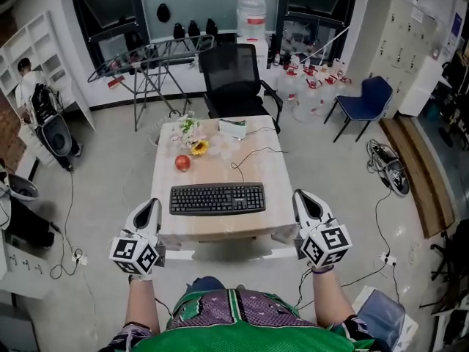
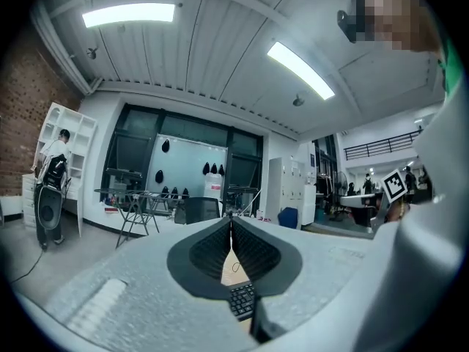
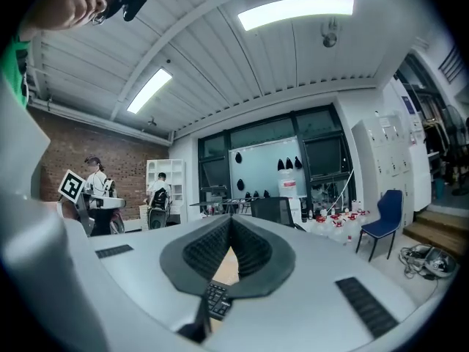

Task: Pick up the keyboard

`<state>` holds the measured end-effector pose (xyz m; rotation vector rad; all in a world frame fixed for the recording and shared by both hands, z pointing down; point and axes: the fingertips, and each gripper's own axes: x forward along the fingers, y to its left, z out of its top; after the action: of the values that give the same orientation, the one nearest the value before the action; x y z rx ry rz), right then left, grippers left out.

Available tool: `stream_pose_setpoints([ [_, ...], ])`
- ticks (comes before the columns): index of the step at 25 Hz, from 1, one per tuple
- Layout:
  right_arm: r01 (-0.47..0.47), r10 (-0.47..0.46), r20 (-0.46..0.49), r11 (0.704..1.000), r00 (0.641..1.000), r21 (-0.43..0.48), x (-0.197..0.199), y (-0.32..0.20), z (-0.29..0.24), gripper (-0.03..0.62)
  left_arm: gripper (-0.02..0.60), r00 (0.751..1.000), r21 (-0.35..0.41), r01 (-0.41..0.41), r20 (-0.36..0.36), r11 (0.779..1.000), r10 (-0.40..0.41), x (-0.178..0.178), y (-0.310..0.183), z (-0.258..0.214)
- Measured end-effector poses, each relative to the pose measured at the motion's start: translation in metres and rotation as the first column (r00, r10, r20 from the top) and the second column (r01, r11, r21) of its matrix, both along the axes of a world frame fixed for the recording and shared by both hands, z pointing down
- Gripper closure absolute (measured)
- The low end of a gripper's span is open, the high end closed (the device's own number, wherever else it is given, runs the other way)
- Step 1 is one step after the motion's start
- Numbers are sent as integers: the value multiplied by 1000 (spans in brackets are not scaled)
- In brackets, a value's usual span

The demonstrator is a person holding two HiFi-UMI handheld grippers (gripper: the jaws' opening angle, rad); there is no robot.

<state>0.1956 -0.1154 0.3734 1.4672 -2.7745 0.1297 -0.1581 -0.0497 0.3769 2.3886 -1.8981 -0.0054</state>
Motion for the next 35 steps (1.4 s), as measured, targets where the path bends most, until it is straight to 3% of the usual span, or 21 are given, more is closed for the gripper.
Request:
stream_pose_setpoints([
  [6,18,-18,19,1000,1000,5,-4,-31,2,592,558,1000,-5,-23,11,1000,23,2,-29,1],
  [7,26,-26,19,1000,999,5,-7,-38,1,573,532,999,-1,-34,10,999,34,1,-36,0],
  [10,68,-68,34,997,997,-19,-24,-56,2,434,406,997,7,-73,-4,997,73,-3,-58,-1],
  [13,104,-102,30,993,994,-59,-36,-67,10,362,393,997,-8,-71,-19,997,71,-14,-74,12],
  [22,77,-90,-49,972,995,-220,-61,-98,75,359,393,999,-173,-55,-5,983,55,-54,-121,93],
  [35,-5,-47,-119,912,992,-410,-82,-126,166,359,393,993,-355,-119,-19,927,120,-92,-155,182],
])
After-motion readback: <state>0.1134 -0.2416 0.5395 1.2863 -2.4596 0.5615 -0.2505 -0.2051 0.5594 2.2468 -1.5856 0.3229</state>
